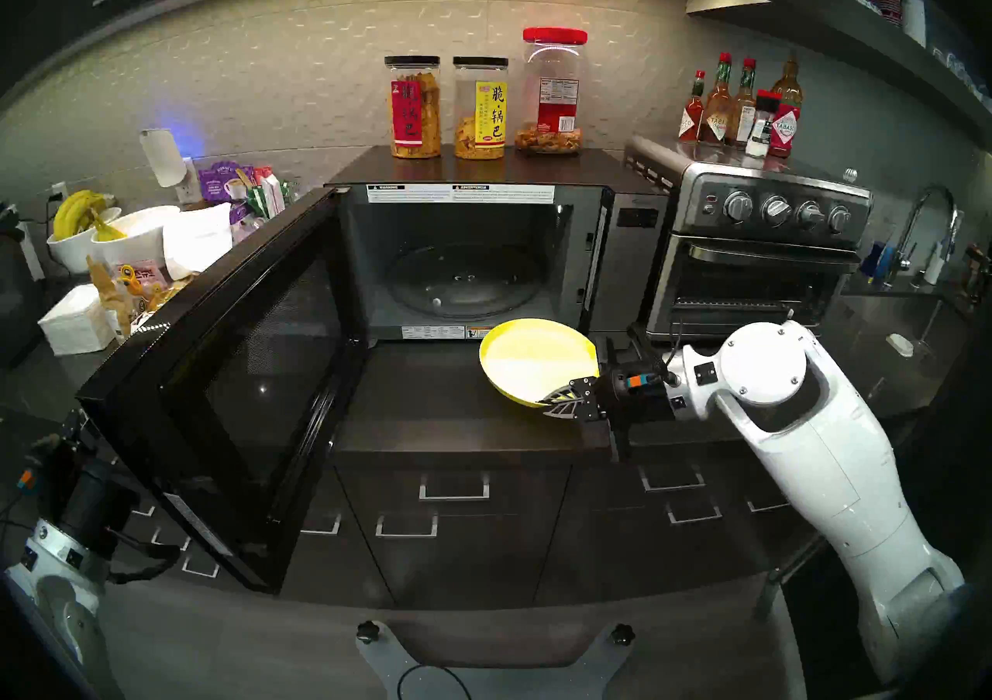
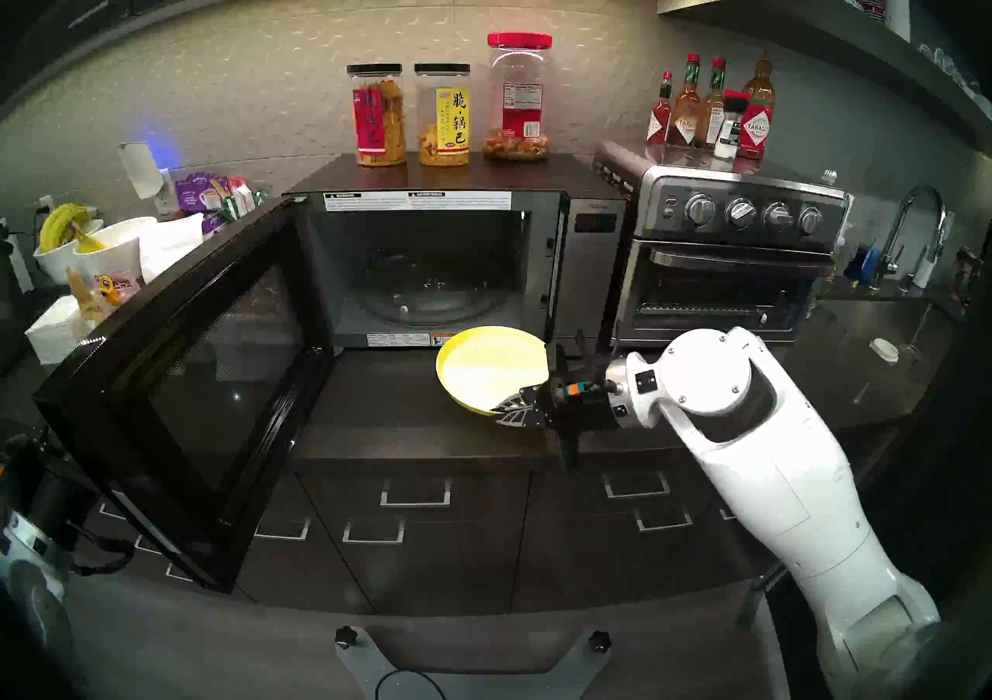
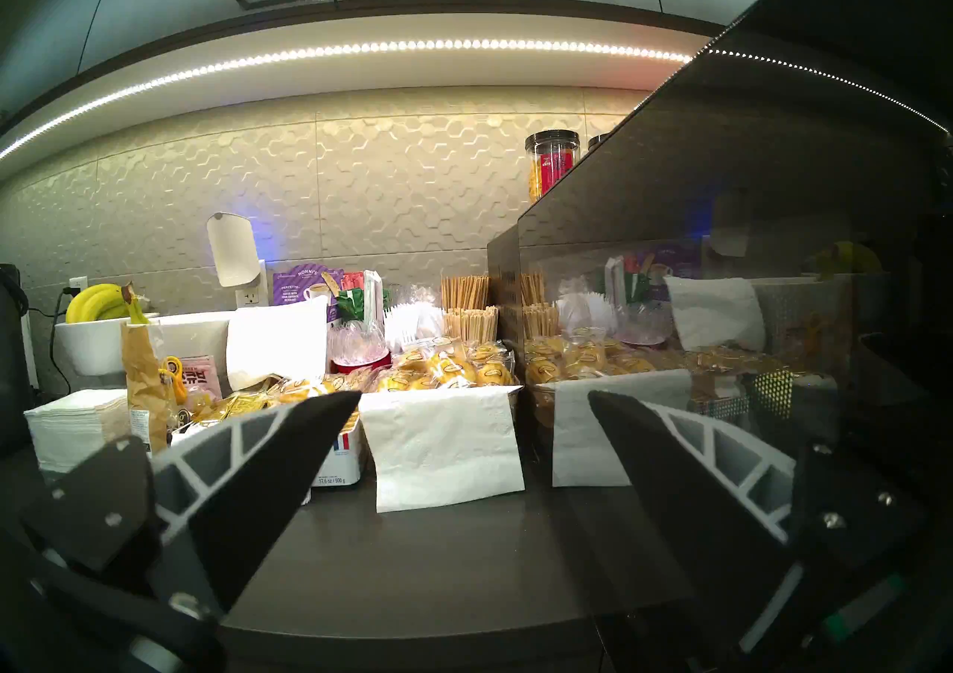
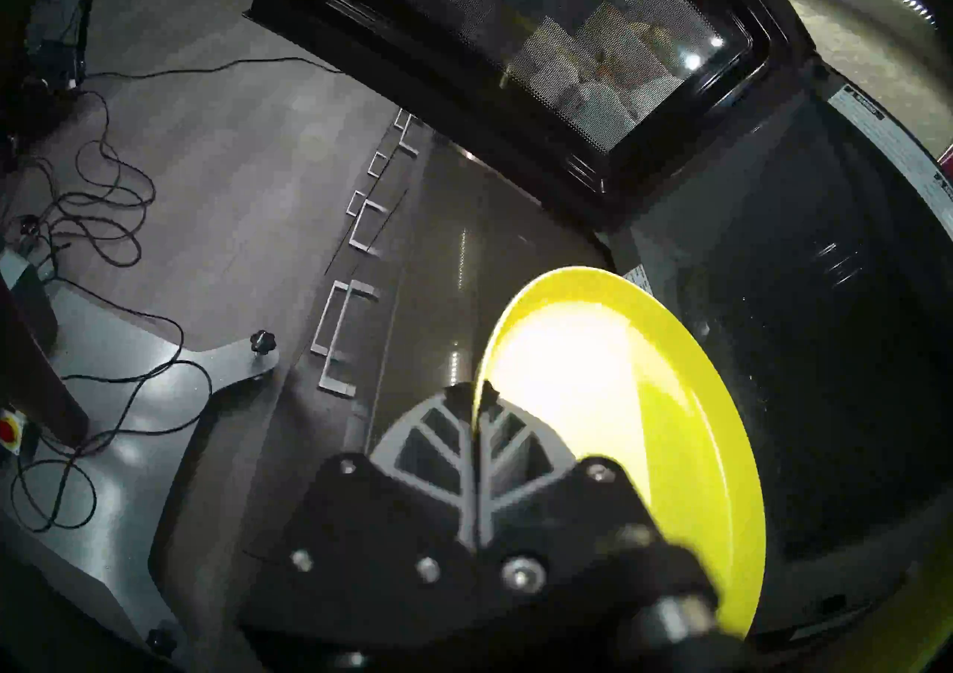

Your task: Open the microwave, put the plate inside, and close the door

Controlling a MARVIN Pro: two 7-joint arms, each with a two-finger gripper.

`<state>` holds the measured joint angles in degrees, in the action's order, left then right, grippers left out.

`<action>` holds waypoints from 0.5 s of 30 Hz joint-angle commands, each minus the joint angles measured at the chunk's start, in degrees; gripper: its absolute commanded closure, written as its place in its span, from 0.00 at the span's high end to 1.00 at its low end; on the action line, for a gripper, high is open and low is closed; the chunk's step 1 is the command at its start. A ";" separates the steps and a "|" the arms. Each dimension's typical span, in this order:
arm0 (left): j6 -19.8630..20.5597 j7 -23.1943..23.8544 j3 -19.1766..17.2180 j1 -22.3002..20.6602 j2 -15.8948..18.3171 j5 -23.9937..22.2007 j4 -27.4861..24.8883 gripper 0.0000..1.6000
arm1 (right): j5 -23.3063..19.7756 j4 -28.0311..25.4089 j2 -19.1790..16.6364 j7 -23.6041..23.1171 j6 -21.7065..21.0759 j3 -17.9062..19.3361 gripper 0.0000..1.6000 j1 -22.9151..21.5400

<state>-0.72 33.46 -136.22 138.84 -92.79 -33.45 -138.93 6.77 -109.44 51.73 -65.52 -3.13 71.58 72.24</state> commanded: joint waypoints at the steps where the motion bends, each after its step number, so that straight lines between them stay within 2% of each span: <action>1: 0.10 -0.03 -0.13 -0.11 0.11 -0.11 -1.07 1.00 | 1.66 0.64 3.84 -0.18 0.38 -0.56 0.00 -4.69; 3: 0.13 0.00 -0.15 -0.14 0.07 -0.09 -1.07 1.00 | 1.76 1.97 3.88 -0.41 0.15 -2.58 0.00 -7.21; 15: 0.25 0.19 -0.21 -0.32 -0.10 0.02 -1.07 1.00 | 3.58 4.96 7.14 -2.06 -0.55 -5.36 0.00 -12.37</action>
<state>-0.56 33.70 -136.32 138.62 -93.00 -33.32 -138.93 10.36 -104.82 55.97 -67.12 -3.22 66.72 65.18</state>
